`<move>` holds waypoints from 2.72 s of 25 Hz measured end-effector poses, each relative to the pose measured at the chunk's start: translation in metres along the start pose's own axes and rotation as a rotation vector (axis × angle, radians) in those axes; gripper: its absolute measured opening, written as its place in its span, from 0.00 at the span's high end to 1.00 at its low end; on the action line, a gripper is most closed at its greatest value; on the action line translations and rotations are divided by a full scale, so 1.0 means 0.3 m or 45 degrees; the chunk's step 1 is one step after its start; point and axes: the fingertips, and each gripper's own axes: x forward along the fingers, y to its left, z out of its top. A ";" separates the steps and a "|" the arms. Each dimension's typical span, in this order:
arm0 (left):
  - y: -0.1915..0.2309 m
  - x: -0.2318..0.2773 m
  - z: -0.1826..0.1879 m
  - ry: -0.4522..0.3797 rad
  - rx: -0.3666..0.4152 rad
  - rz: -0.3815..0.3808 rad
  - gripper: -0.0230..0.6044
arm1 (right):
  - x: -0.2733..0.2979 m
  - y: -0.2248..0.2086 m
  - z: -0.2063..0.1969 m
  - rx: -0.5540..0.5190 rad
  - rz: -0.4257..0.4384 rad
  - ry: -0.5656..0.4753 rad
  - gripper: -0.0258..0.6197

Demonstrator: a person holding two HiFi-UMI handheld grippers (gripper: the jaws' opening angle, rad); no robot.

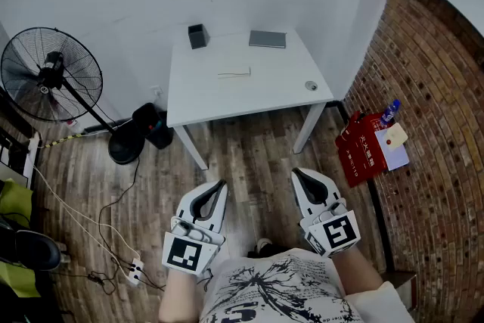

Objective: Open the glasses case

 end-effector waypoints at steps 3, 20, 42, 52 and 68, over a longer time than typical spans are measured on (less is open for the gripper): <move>0.004 0.009 0.001 -0.003 -0.005 -0.002 0.94 | 0.004 -0.007 0.007 -0.007 -0.003 -0.003 0.94; -0.005 0.148 0.011 0.009 -0.007 0.035 0.94 | 0.065 -0.147 0.010 0.037 0.016 -0.070 0.13; 0.649 0.627 -0.084 0.019 -0.017 0.026 0.94 | 0.865 -0.420 -0.037 0.048 -0.024 0.052 0.08; 1.172 1.039 -0.120 0.019 -0.048 -0.061 0.94 | 1.473 -0.616 -0.058 0.071 -0.104 0.132 0.10; 1.437 1.392 -0.400 0.174 -0.132 -0.053 0.94 | 1.899 -0.829 -0.347 0.061 0.006 0.450 0.11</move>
